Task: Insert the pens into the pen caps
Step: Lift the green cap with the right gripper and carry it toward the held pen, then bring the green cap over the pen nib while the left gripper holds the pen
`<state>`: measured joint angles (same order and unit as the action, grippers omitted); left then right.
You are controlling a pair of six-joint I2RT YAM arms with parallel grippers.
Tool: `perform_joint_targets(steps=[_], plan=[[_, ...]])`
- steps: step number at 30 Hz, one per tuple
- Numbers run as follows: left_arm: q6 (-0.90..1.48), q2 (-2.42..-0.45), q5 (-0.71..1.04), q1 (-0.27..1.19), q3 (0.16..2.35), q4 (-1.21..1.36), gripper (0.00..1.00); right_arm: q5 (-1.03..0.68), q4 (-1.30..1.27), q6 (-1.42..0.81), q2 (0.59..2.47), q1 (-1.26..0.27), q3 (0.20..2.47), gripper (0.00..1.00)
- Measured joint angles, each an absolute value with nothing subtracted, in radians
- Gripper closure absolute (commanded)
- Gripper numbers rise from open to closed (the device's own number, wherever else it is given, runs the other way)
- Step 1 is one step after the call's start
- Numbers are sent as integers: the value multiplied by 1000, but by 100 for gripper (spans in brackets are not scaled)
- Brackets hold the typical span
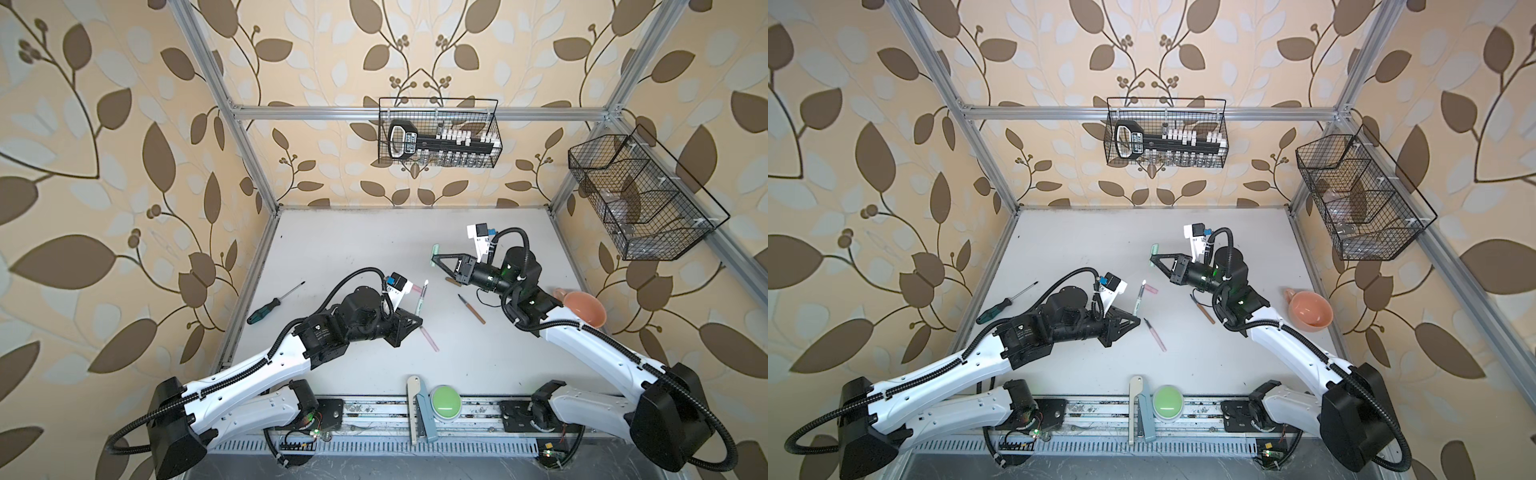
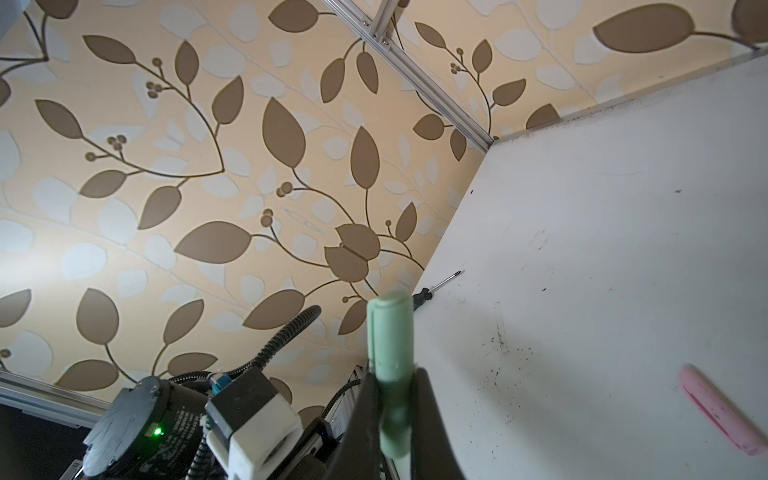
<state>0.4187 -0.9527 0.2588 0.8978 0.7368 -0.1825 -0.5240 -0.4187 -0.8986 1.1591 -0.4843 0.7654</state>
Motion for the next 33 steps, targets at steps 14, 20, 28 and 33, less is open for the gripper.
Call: perform_joint_targets(steps=[14, 20, 28, 33], plan=[[340, -999, 255, 905, 760, -168, 100, -432, -399, -878, 1056, -511, 715, 94], [333, -999, 254, 905, 762, -161, 100, -412, -397, -874, 1055, -528, 704, 94], [327, -999, 255, 905, 762, -161, 100, -388, -410, -876, 1056, -566, 677, 94], [314, -997, 251, 905, 762, -161, 100, -380, -418, -878, 1053, -569, 677, 94]])
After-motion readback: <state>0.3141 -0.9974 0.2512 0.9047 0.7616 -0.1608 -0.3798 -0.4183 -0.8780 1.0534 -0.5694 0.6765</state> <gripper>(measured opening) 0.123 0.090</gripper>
